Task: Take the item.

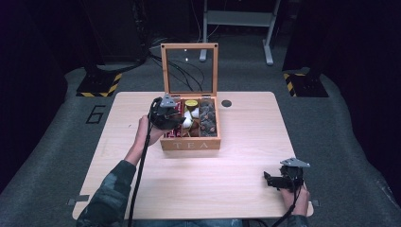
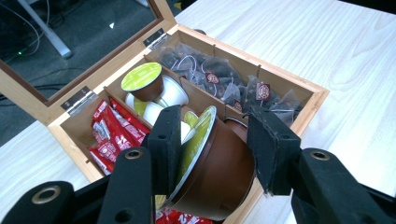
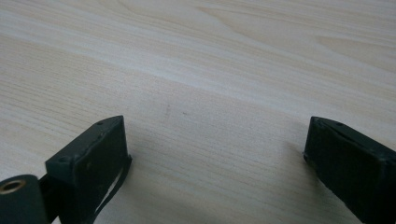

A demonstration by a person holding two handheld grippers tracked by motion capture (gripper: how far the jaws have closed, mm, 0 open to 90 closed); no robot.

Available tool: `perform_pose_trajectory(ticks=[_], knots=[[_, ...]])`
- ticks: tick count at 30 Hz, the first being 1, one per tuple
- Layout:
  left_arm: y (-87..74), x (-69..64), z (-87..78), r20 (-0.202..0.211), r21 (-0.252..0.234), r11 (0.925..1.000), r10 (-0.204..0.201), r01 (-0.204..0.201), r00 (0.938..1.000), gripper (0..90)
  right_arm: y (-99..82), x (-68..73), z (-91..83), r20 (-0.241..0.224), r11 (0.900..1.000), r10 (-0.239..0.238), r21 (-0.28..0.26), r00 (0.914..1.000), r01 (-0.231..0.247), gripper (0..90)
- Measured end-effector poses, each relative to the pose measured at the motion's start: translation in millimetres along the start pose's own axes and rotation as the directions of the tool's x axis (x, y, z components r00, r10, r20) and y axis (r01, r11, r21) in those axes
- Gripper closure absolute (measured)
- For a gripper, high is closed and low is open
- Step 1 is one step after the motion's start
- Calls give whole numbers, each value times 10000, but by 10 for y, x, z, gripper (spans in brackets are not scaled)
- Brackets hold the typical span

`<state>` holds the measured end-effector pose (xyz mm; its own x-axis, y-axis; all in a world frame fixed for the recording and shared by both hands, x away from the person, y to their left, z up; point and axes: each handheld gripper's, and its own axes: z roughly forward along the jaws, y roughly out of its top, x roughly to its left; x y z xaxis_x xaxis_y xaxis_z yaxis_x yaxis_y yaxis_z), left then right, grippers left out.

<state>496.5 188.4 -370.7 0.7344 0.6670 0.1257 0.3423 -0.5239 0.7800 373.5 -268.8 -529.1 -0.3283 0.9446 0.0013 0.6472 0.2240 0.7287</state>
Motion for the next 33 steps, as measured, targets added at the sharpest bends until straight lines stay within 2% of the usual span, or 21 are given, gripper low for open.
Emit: perform_pose_trajectory(ticks=[6, 12, 26, 33], knots=[[-95, 10, -127, -186, -166, 9998, 55, -58, 9998, 558, 0, 0, 0, -4, 10000, -4, 3, 10000, 4, 55], [-202, 50, -237, -330, -224, 9996, -162, 155, 9993, 559, 0, 0, 0, -2, 10000, -3, 3, 10000, 3, 55], [-483, 109, -506, -577, -401, 9985, -397, 374, 9975, 560, 2, 0, 0, 2, 10000, 2, 9, 10000, -2, 55], [-677, 164, -594, -632, -519, 9952, -857, 825, 9943, 561, 3, 4, 2, 21, 10000, 64, -7, 10000, -64, 55]])
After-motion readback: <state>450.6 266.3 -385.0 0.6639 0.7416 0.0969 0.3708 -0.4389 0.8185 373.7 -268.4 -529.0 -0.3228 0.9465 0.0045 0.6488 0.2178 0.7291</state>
